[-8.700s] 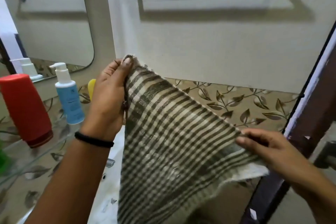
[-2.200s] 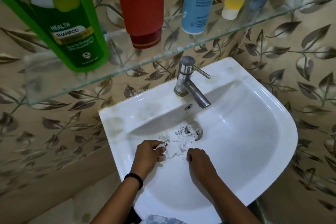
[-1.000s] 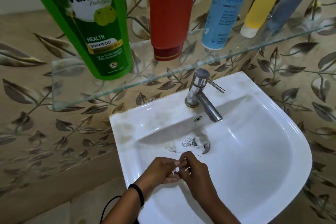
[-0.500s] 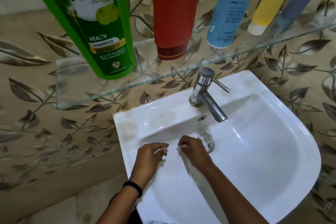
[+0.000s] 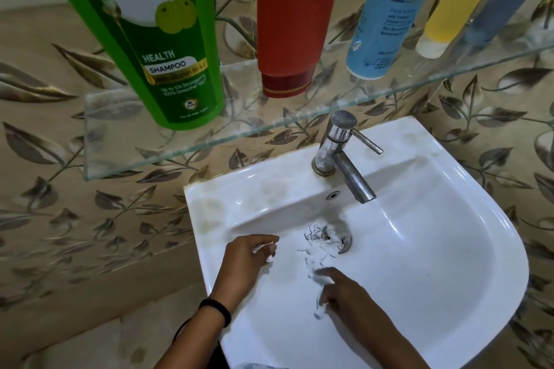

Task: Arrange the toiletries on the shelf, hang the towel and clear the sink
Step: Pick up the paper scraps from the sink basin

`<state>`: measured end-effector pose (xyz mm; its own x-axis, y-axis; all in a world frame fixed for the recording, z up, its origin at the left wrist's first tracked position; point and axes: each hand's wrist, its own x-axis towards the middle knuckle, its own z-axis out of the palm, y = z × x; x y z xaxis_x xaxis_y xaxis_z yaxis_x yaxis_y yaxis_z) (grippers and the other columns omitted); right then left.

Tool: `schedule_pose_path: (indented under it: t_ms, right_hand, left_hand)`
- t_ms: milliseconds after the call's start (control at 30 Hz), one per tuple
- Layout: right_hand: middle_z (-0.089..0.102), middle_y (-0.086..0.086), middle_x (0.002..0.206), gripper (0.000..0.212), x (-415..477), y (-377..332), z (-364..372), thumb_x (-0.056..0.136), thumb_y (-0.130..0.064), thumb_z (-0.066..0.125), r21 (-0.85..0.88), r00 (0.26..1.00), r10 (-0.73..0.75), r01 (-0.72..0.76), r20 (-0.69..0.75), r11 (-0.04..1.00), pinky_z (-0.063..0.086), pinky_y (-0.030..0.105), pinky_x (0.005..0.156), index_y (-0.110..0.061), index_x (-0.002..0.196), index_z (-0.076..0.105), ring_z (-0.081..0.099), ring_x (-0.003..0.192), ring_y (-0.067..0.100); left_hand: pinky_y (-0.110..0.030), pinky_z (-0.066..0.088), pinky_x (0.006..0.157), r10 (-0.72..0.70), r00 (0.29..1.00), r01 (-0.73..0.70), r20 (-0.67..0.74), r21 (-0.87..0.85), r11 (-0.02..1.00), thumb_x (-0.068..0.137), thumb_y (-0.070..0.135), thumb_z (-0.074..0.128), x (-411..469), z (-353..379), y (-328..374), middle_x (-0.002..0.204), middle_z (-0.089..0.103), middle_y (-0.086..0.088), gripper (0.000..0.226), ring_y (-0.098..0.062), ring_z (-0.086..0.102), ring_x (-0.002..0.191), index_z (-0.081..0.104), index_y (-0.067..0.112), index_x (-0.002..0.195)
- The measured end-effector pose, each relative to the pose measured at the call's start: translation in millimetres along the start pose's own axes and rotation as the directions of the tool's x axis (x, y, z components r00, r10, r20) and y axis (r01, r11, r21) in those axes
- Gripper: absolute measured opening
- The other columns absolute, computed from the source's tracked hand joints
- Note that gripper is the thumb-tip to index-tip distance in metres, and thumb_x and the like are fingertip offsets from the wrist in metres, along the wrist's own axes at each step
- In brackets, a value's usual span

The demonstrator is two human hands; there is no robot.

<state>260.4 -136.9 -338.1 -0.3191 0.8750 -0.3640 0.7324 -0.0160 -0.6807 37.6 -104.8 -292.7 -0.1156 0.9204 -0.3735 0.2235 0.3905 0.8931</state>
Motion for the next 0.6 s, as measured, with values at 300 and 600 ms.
schedule_pose_path:
  t_ms: [300,600]
  right_hand:
    - [0.066,0.001,0.110,0.016,33,-17,-4,0.089,-0.012,0.052,-0.349,0.977,-0.209,0.184,-0.036,0.919,0.048,0.034,0.084,-0.010,0.095,0.067,0.057,0.111,0.019]
    - [0.067,-0.011,0.070,0.025,-7,-57,11,0.069,-0.007,0.072,0.297,0.941,0.015,0.091,-0.337,0.950,0.038,0.009,0.065,-0.031,0.068,0.064,0.058,0.079,0.002]
  left_hand:
    - [-0.010,0.054,0.062,-0.049,0.998,0.051,0.033,-0.076,0.996,0.091,0.008,0.058,6,7,-3,0.095,0.071,-0.015,0.019,-0.026,0.068,0.093,0.070,0.006,0.105]
    - [-0.034,0.058,0.087,-0.296,0.780,0.495,0.551,-0.254,0.831,0.096,0.038,0.049,-24,42,-7,0.097,0.075,-0.012,0.043,-0.017,0.069,0.084,0.070,0.001,0.102]
